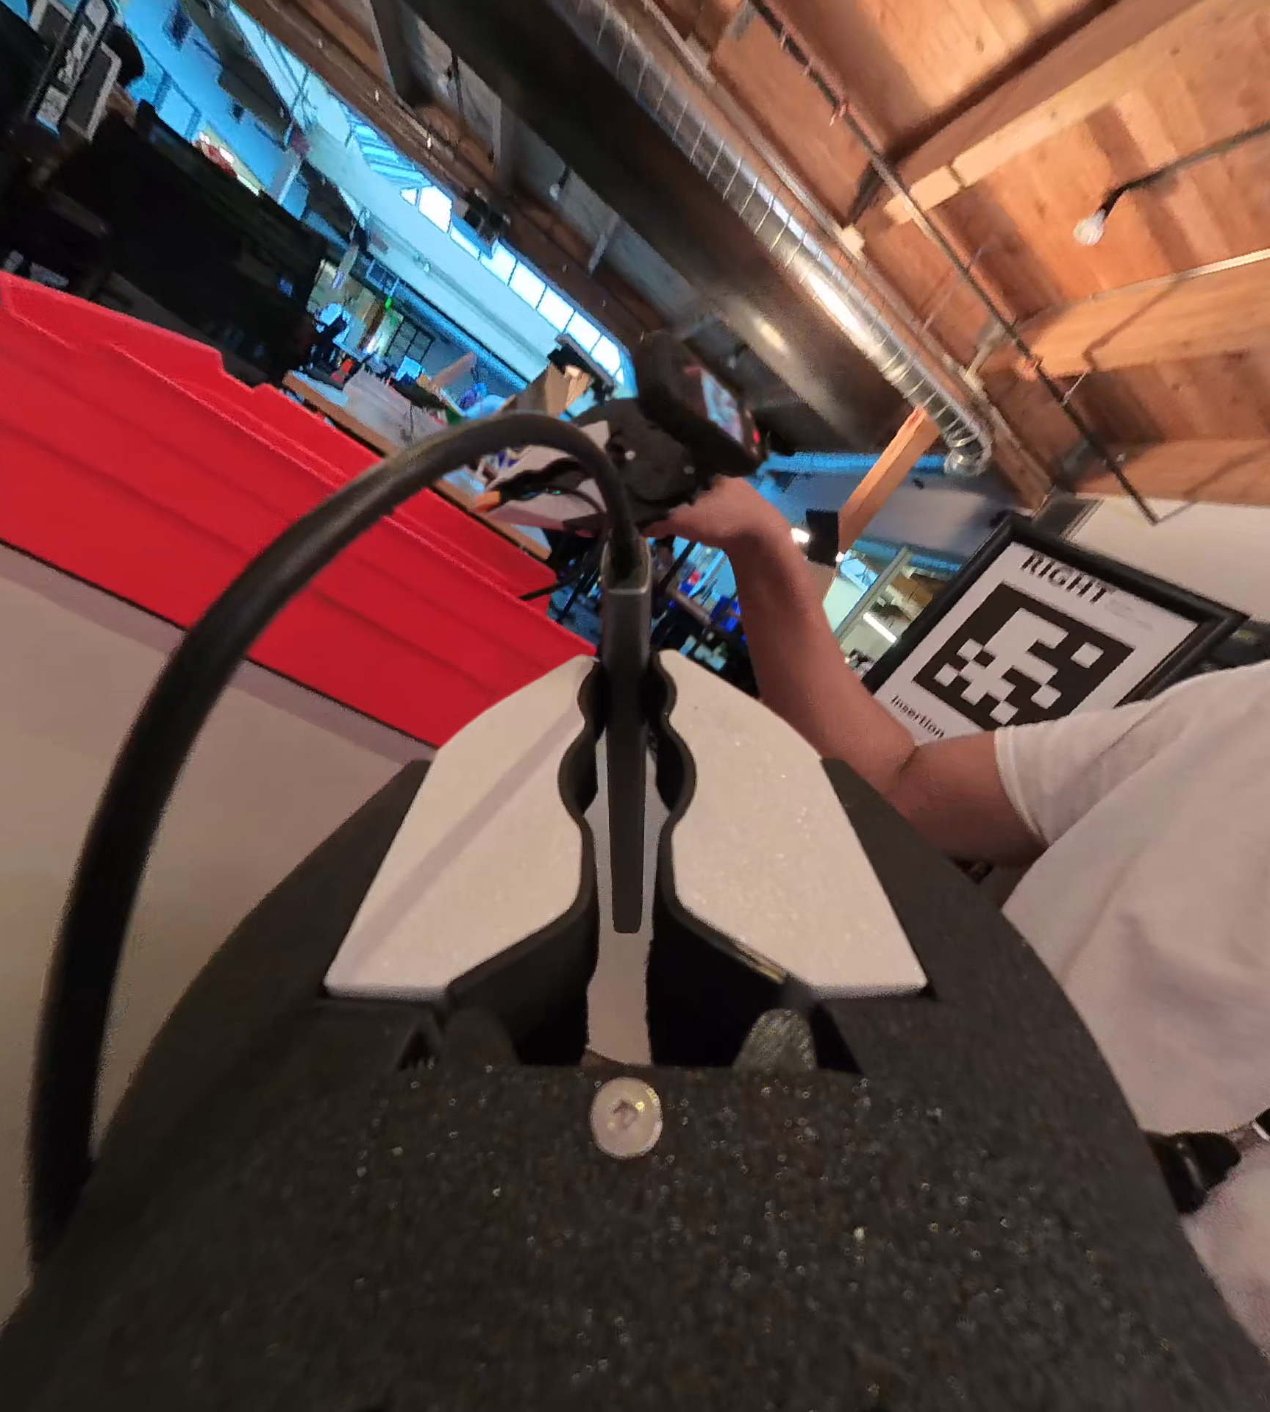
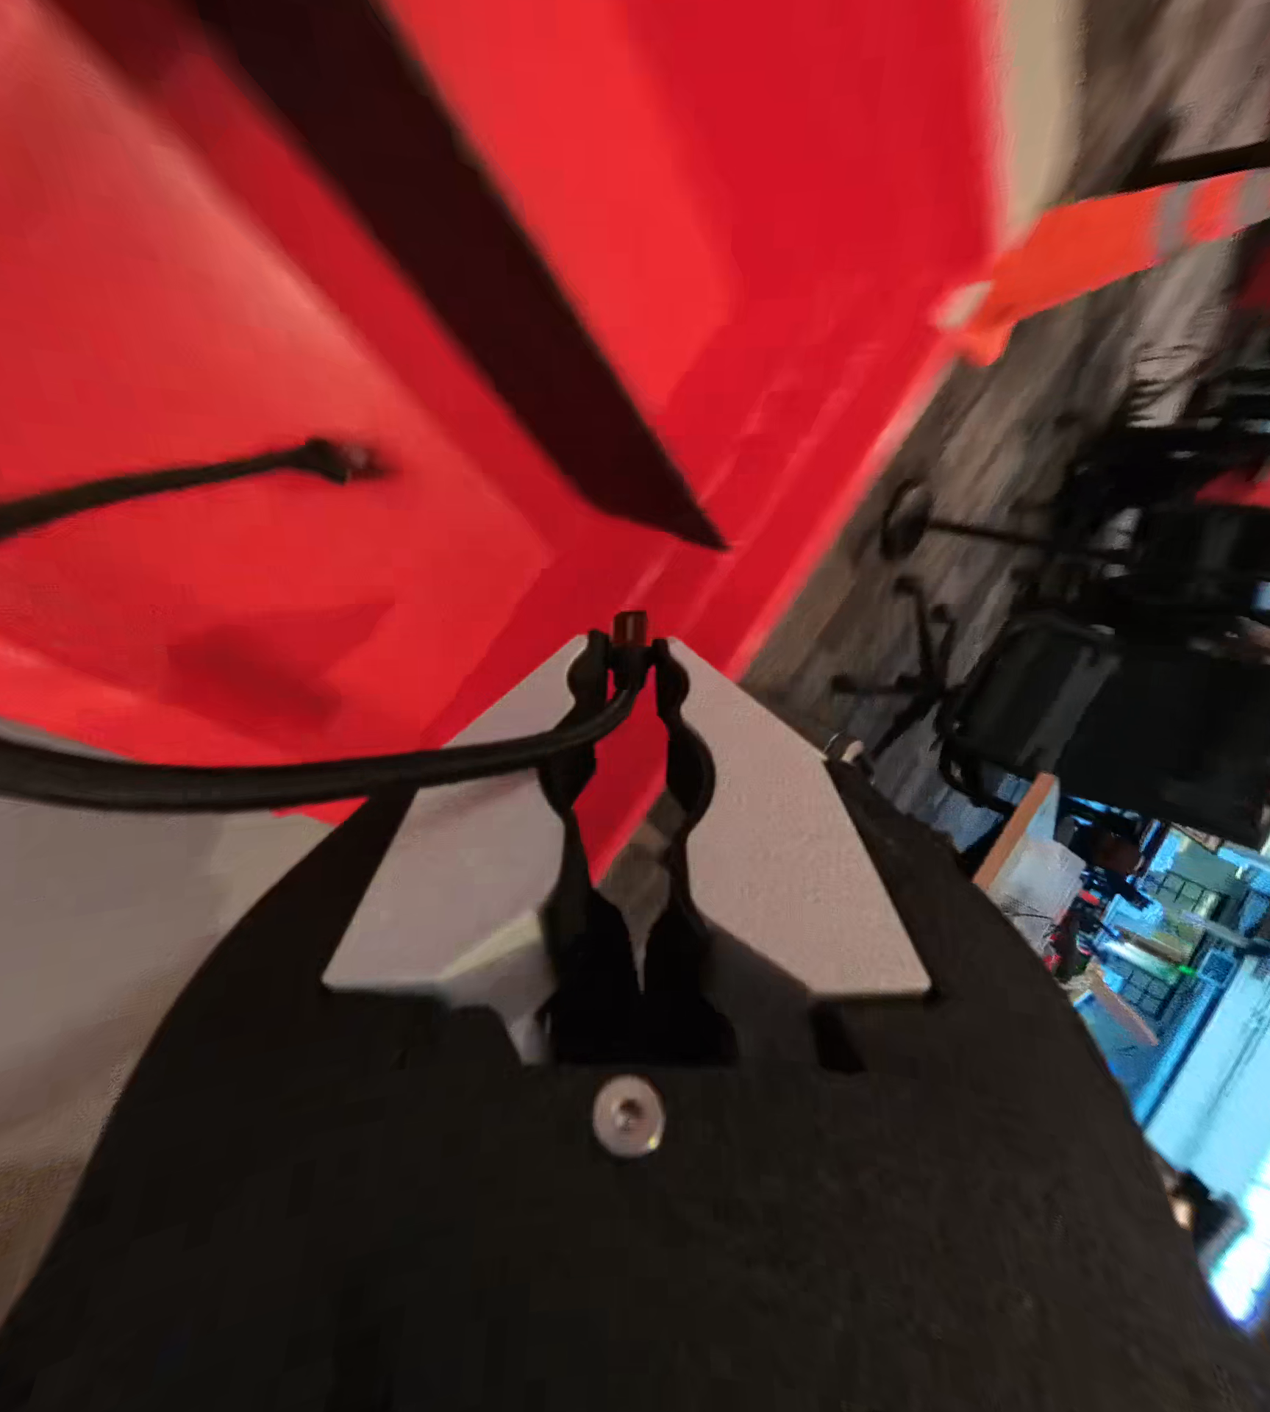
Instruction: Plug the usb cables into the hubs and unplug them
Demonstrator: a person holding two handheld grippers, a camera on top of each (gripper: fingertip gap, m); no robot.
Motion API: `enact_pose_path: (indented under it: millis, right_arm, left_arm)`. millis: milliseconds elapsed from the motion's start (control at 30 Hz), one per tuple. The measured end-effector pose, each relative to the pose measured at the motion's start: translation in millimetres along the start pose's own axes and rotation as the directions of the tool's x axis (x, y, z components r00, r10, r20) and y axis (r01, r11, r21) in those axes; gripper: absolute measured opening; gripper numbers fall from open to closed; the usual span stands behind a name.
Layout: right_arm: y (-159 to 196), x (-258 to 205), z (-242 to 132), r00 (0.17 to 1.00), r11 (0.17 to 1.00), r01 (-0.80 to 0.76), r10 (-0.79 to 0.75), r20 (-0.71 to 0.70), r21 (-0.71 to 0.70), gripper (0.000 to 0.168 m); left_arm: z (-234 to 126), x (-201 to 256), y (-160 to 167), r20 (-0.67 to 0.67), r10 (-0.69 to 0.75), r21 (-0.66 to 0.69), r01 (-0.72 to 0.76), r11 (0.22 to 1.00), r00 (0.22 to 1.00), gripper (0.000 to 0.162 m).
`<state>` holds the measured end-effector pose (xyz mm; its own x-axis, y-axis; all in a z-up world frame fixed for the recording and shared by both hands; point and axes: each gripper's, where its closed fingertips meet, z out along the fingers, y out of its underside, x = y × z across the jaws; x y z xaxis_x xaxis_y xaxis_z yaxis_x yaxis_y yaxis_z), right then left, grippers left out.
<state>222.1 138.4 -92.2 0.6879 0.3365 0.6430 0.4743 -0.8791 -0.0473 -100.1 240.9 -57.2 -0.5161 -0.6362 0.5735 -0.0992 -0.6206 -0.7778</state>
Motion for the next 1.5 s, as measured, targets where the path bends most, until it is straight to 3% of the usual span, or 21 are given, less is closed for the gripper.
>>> enact_pose_path:
  millis: [133,233,433,500,600,667,700,767,833,933,1133,1200,1433,1500]
  right_arm:
    - [9,-57,34,0.948,0.966,0.185,-0.126,0.293,-0.182,0.010]
    - [19,-81,41,0.880,0.927,0.244,-0.088,0.467,-0.285,0.010]
    - [16,-83,40,0.814,0.927,0.178,0.050,0.579,-0.331,0.030]
    - [8,-81,33,0.806,0.952,0.140,0.051,0.590,-0.274,0.032]
    - [-14,-59,15,0.877,0.993,0.019,0.038,0.480,-0.113,0.033]
    - [-59,-53,-22,0.909,0.982,-0.099,0.022,0.417,0.164,0.034]
    - [-88,-57,-50,0.911,0.929,-0.158,0.006,0.412,0.336,0.035]
    - [-140,-91,-119,0.867,0.734,-0.251,-0.120,0.483,0.631,0.036]
    - [-171,-132,-172,0.800,0.549,-0.341,-0.256,0.542,0.763,0.036]
    - [-199,-163,-188,0.791,0.449,-0.387,-0.288,0.540,0.805,0.037]
    - [-216,-196,-179,0.744,0.479,-0.384,-0.346,0.571,0.790,0.023]
    - [-215,-202,-178,0.738,0.482,-0.360,-0.376,0.560,0.799,0.006]
    - [-194,-213,-176,0.679,0.533,-0.304,-0.460,0.572,0.790,0.006]
    - [-181,-195,-177,0.690,0.532,-0.322,-0.435,0.579,0.783,0.005]
  left_arm:
    - [2,1,2,-0.004,-0.002,-0.002,0.002,1.000,1.000,0.010]
    - [0,0,-1,-0.005,-0.008,0.005,0.008,1.000,1.000,0.010]
    - [-7,-5,-6,0.022,0.003,0.010,-0.003,1.000,1.000,0.010]
    - [-8,-5,-7,0.028,0.006,0.016,-0.006,1.000,1.000,0.009]
    - [-9,-5,-10,0.034,0.018,0.026,-0.019,0.999,0.999,0.009]
    - [-9,-4,-11,0.039,0.032,0.026,-0.033,0.999,0.999,0.010]
    - [-9,-4,-11,0.038,0.035,0.024,-0.036,0.999,0.999,0.010]
    - [-8,0,-10,0.016,0.033,0.010,-0.034,0.999,0.999,0.009]
    - [-5,6,-4,-0.014,0.047,-0.026,-0.047,0.999,0.999,0.009]
    - [0,18,7,-0.076,0.077,-0.088,-0.084,0.993,0.994,0.009]
    - [8,36,23,-0.154,0.131,-0.160,-0.155,0.975,0.979,0.009]
    - [10,36,27,-0.153,0.136,-0.178,-0.163,0.971,0.979,0.010]
    - [10,41,52,-0.186,0.289,-0.336,-0.338,0.879,0.939,0.010]
    - [2,32,56,-0.163,0.342,-0.389,-0.379,0.840,0.925,0.010]
